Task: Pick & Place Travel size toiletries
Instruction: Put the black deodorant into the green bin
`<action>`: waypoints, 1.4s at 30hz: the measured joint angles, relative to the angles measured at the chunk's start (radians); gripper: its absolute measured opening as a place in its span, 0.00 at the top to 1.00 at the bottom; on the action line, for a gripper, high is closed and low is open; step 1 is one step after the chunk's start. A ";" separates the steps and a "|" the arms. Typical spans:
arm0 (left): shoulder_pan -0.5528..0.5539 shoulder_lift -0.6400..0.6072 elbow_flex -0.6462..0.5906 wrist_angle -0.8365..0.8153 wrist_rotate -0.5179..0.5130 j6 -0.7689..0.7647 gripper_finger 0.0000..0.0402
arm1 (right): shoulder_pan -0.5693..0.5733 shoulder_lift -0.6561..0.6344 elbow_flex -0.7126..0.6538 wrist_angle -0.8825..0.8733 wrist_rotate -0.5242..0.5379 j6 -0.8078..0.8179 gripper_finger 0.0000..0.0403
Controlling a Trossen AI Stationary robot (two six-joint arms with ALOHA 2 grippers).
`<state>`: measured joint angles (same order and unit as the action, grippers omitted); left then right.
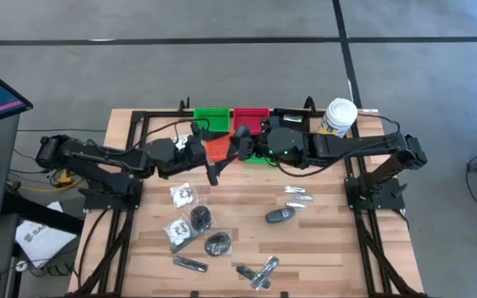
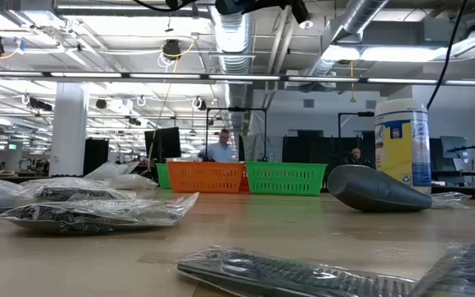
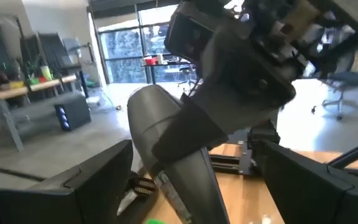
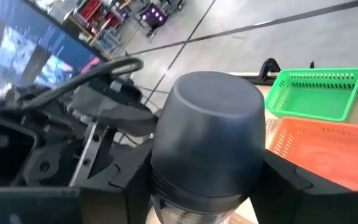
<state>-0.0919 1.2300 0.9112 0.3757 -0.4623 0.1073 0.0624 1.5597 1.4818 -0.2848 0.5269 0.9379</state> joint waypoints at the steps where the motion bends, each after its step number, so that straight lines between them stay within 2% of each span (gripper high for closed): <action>1: -0.005 -0.007 0.000 -0.019 0.001 -0.027 0.16 | 0.000 0.000 0.000 -0.001 -0.005 -0.012 0.51; 5: -0.018 -0.034 -0.001 -0.118 0.029 -0.155 0.16 | 0.000 0.000 0.000 -0.044 -0.012 -0.021 0.51; 11: -0.020 -0.060 -0.002 -0.194 0.112 -0.272 0.17 | -0.007 0.000 0.000 -0.059 -0.103 -0.040 0.44; 17: 0.003 -0.081 -0.002 -0.277 0.181 -0.412 0.17 | -0.007 0.000 0.000 -0.059 -0.119 -0.059 0.51; 23: 0.049 -0.085 -0.004 -0.293 0.290 -0.495 0.18 | -0.007 0.000 0.000 -0.048 -0.173 -0.074 0.51; 28: 0.115 -0.085 -0.004 -0.290 0.472 -0.562 0.18 | -0.004 0.000 0.000 -0.025 -0.195 -0.083 0.45; 32: 0.155 -0.085 -0.004 -0.288 0.571 -0.591 0.19 | -0.004 0.000 0.000 0.019 -0.236 -0.100 0.50; 37: 0.180 -0.085 -0.004 -0.269 0.606 -0.618 0.21 | -0.003 0.000 0.000 0.069 -0.272 -0.108 0.51; 42: 0.186 -0.085 -0.004 -0.174 0.643 -0.665 0.23 | -0.003 0.000 0.000 0.084 -0.276 -0.119 0.49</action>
<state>0.0941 1.1446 0.9070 0.2021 0.1811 -0.5573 0.0593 1.5597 1.4822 -0.2012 0.2513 0.8184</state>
